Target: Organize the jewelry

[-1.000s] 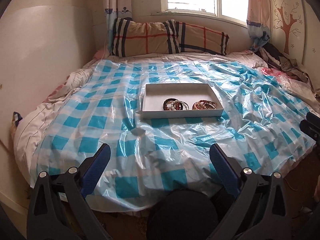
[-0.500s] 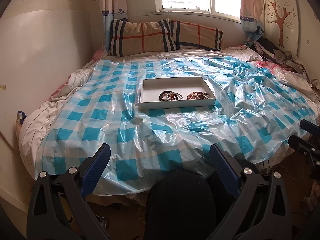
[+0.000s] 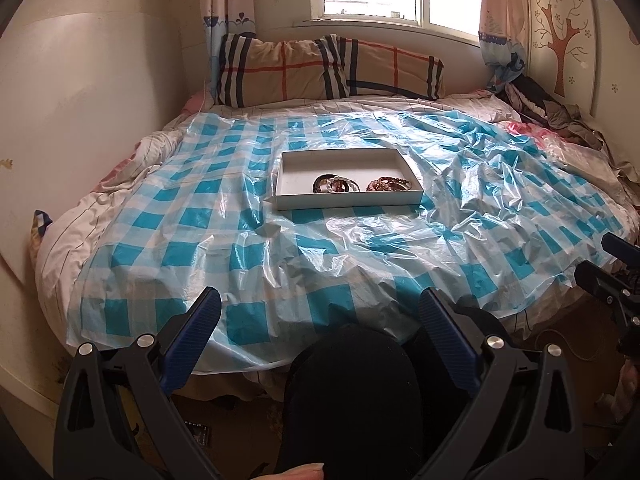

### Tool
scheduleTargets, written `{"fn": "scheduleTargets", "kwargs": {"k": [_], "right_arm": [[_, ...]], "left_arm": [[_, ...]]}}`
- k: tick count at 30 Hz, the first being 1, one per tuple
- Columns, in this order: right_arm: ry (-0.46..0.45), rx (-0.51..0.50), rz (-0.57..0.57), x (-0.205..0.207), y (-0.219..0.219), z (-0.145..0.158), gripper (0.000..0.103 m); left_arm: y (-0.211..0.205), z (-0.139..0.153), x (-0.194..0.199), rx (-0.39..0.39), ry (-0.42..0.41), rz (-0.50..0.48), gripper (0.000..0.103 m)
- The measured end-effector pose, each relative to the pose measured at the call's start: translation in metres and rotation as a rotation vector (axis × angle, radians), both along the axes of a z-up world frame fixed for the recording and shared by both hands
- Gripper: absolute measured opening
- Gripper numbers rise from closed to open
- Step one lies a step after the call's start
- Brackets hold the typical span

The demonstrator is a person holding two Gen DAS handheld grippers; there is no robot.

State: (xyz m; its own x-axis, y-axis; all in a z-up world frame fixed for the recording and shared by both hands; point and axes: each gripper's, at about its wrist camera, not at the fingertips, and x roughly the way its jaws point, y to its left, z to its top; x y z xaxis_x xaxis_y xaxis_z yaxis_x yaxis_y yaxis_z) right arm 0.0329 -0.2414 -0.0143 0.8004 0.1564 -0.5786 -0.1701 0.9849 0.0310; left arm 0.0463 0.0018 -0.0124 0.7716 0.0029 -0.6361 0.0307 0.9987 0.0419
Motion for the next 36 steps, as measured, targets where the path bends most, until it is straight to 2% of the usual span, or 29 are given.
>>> {"fn": "scheduleTargets", "kwargs": {"k": [36], "right_arm": [[-0.004,0.0,-0.006,0.001,-0.005,0.004,0.094]], "left_arm": [[0.001,-0.001,-0.001,0.004,0.011,0.017,0.095]]}}
